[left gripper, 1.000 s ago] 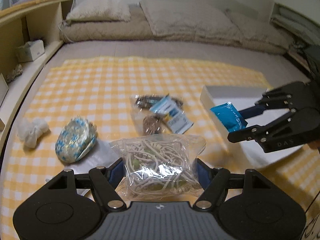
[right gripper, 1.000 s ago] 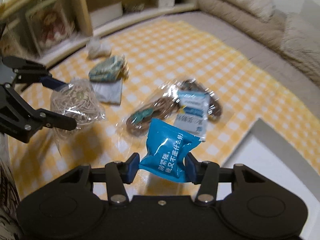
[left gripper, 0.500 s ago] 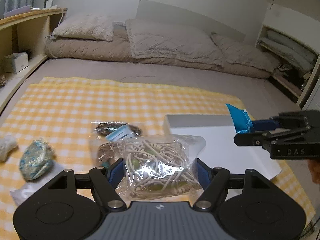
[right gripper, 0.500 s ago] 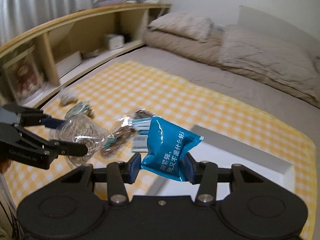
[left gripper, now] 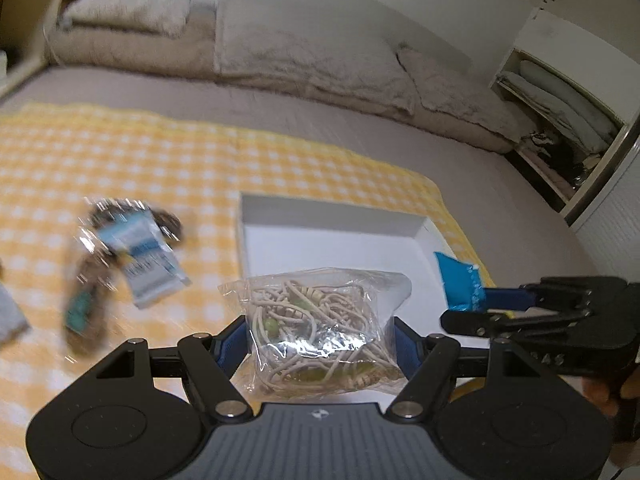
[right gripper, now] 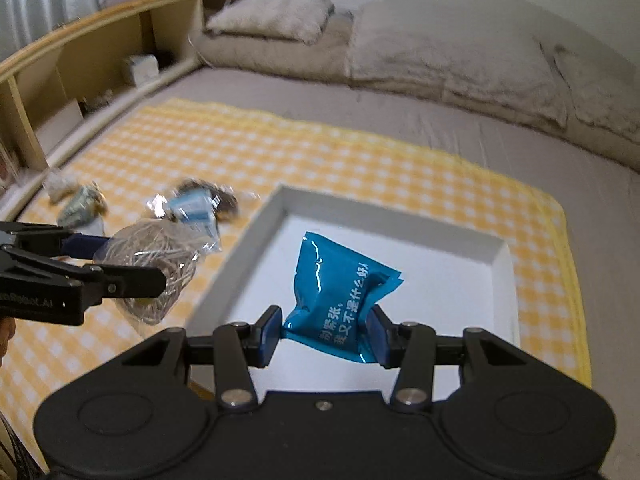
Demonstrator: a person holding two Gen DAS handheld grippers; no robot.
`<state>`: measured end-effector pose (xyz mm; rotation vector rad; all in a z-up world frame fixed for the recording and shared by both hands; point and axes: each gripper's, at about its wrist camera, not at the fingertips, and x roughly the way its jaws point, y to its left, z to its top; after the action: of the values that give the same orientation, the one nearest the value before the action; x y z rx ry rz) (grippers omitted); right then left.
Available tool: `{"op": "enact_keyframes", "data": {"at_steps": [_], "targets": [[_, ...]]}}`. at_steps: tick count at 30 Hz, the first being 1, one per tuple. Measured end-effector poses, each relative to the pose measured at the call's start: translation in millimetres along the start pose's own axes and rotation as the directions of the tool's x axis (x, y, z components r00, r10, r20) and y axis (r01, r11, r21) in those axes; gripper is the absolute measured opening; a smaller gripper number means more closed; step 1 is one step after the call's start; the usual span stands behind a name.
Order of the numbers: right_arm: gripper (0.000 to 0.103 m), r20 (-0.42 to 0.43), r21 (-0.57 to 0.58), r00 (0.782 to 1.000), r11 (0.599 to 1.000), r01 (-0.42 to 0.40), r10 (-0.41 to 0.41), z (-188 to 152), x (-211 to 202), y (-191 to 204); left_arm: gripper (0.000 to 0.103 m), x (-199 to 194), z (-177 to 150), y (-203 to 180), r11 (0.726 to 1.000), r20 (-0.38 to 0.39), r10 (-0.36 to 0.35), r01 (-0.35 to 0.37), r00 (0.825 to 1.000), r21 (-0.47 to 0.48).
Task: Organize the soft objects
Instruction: 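Lower the blue packet into the box and open the right gripper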
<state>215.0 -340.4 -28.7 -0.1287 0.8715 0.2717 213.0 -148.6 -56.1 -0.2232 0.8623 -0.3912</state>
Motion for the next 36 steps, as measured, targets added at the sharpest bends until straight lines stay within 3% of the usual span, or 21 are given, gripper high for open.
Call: {"op": "enact_keyframes", "data": {"at_steps": [12, 15, 17, 31, 36], "targets": [[0.048, -0.105, 0.016, 0.994, 0.999, 0.036, -0.035, -22, 21, -33, 0.074, 53, -9, -21, 0.998, -0.088, -0.010, 0.004, 0.996, -0.061], [0.048, -0.119, 0.008, 0.993, 1.000, 0.028, -0.027, -24, 24, -36, 0.082, 59, -12, -20, 0.998, -0.108, 0.014, -0.020, 0.994, -0.052], [0.048, -0.128, 0.005, 0.992, 1.000, 0.022, -0.021, -26, 26, -37, 0.087, 60, -13, -18, 0.998, -0.118, 0.022, -0.028, 0.993, -0.054], [0.048, -0.221, 0.019, 0.975, 0.999, -0.035, 0.039, -39, 49, -35, 0.093, 40, -13, -21, 0.995, -0.131, 0.081, -0.072, 0.988, 0.073], [0.054, -0.230, 0.057, 0.970, 0.996, -0.069, 0.081, -39, 54, -32, 0.096, 38, -15, -14, 0.991, -0.145, 0.106, -0.093, 0.984, 0.092]]}}
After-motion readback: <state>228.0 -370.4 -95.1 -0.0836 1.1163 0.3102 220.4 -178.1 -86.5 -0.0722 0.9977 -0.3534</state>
